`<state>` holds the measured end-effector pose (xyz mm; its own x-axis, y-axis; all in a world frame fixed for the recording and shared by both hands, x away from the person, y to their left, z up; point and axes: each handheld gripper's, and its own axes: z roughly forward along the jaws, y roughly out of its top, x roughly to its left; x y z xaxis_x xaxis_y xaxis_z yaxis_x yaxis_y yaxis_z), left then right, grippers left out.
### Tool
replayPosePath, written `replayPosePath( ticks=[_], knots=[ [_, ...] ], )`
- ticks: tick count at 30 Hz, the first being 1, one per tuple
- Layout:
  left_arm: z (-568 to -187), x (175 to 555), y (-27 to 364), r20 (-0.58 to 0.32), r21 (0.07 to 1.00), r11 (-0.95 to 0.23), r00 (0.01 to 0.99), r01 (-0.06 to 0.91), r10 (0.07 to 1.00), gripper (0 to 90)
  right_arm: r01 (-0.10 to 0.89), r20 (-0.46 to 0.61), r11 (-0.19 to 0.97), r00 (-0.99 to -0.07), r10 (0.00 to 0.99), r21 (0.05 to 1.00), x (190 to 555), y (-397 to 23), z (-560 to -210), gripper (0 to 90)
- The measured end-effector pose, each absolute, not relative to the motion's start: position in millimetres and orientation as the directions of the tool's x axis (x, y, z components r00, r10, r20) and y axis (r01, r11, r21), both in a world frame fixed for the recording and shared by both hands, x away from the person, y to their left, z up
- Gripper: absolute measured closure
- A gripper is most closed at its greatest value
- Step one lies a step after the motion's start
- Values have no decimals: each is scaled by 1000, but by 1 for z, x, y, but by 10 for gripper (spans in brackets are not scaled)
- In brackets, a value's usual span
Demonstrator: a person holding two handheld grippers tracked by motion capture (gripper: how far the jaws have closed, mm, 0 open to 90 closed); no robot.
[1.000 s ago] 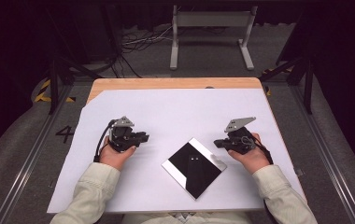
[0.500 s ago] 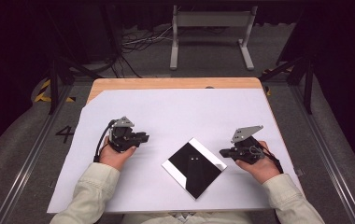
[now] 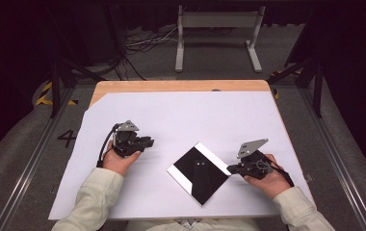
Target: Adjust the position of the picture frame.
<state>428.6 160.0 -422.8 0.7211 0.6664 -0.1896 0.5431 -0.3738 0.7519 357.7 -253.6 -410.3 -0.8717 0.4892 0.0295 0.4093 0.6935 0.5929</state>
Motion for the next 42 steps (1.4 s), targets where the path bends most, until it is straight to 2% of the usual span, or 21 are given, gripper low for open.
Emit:
replayPosePath(
  ticks=[12,23,42],
  knots=[
    [-423,429,160,-179,751,-382,722,539,668,749,403,46,730,-889,456,552,351,-250,-422,900],
    [-423,429,159,-184,747,-381,720,545,669,749,412,35,732,-882,471,543,353,-249,-424,900],
    [-423,428,157,-181,744,-387,722,545,668,748,456,-2,670,-826,564,586,391,-239,-428,900]
  ],
)
